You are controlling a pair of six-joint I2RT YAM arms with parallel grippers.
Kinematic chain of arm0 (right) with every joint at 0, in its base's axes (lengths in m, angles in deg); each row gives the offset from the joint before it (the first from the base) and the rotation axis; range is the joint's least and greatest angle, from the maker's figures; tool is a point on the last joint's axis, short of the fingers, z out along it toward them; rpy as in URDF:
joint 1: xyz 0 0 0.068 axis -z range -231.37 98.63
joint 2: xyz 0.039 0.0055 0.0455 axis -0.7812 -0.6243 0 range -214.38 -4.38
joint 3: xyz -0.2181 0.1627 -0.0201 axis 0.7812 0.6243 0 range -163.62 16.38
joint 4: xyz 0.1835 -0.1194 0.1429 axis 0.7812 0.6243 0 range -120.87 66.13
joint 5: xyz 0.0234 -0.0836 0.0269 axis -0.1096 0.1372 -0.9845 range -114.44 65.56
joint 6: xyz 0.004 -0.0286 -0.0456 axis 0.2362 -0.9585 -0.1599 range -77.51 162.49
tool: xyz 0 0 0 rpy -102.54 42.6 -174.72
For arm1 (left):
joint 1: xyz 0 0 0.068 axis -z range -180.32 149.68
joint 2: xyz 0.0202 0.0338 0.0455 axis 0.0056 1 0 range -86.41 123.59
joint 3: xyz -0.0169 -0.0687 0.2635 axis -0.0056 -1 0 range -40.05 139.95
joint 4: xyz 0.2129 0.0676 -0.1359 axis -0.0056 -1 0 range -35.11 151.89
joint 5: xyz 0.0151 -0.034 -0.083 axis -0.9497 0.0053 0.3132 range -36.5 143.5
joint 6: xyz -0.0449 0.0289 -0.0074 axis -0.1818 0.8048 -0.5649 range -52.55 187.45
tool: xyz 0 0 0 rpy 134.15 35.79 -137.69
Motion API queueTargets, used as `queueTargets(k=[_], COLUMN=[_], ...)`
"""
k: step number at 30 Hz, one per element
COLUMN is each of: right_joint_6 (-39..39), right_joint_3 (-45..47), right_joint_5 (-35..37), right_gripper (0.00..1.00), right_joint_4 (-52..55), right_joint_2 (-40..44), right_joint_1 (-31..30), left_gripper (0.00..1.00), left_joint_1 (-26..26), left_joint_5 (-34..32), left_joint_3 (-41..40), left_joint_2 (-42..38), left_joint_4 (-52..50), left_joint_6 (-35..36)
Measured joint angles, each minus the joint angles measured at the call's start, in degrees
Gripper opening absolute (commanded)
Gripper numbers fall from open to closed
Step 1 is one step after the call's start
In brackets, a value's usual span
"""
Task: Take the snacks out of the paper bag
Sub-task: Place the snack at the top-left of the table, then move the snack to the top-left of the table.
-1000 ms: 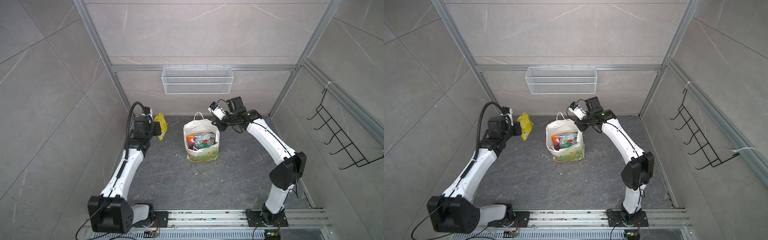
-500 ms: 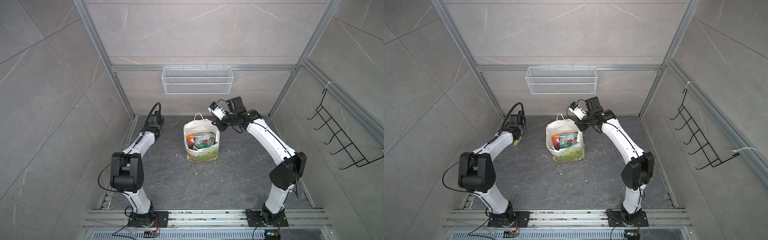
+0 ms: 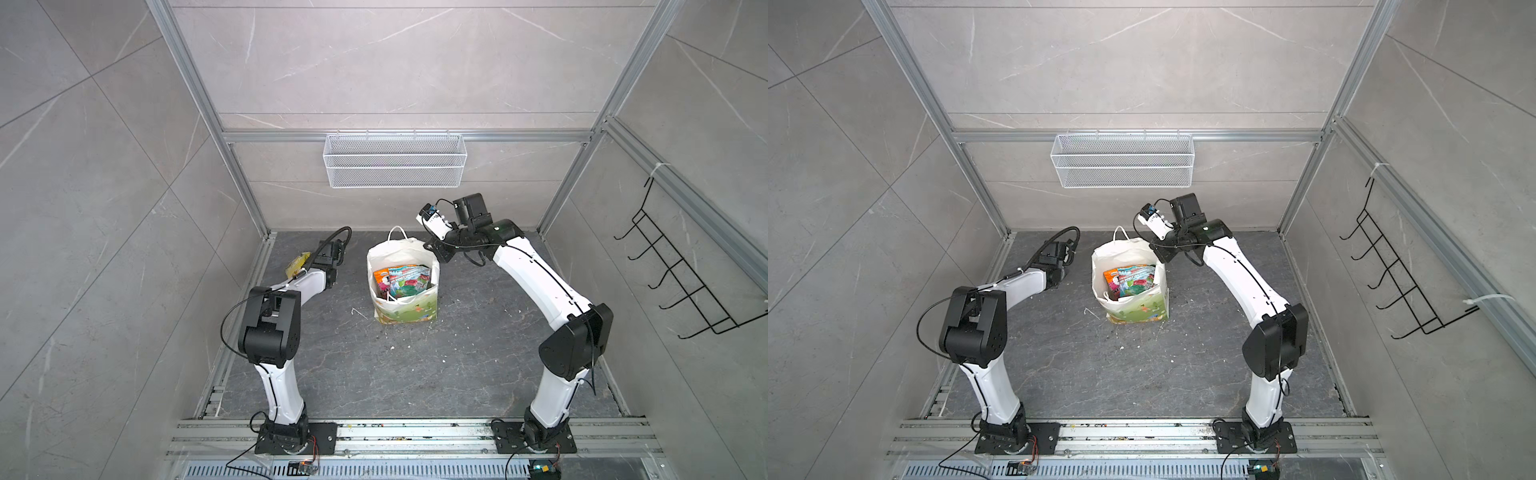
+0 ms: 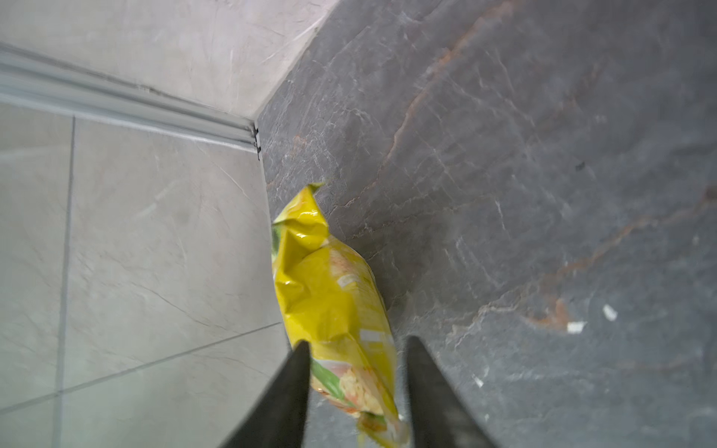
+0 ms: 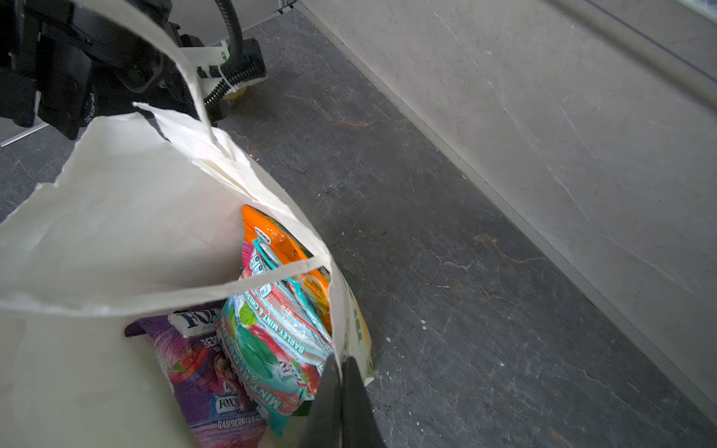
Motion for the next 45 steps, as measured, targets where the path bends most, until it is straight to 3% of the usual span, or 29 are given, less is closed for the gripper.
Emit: queueTargets(k=[6,10,15,18,21,29,39,45], right_joint_6=[-0.02,-0.02,-0.02,-0.02,-0.02,-0.04,-0.26,-0.26], right_joint_3=[-0.20,-0.37,-0.37,-0.37,-0.37,-0.37,-0.35,-0.35], right_joint_5=[0.00,0.02,0.00,0.00,-0.02,0.00,0.02,0.02], right_gripper=[0.00,0.00,0.00,0.00,0.00,0.00,0.00,0.00], right_joint_4=[0.35,0.44,0.44,0.42,0.42,0.42,0.42,0.42], right_joint_2=[-0.04,-0.13,-0.17,-0.17,-0.17,-0.17,-0.17,-0.17], right_joint_1=[0.00,0.00,0.00,0.00,0.00,0.00,0.00,0.00], left_gripper=[0.52,0.83,1.00,1.00,1.00,1.00,0.95,0.92], left_joint_1=[1.60,1.81,-3.76,-10.27,-14.25,-13.49,-13.31,-13.31], left_joint_5=[2.99,9.44,20.15,24.26,24.41,25.42,25.35,26.95], left_joint_3=[-1.73,-4.11,-0.68,6.75,13.05,20.72,24.70,24.57], left_joint_2=[-6.75,-16.35,-21.00,-15.47,-7.52,7.54,12.24,13.18], left_joint_4=[-1.55,-1.64,-5.90,-11.32,-16.92,-29.22,-30.25,-30.42], left_joint_6=[-2.19,-5.73,-18.93,-28.46,-35.91,-47.25,-48.09,-40.35])
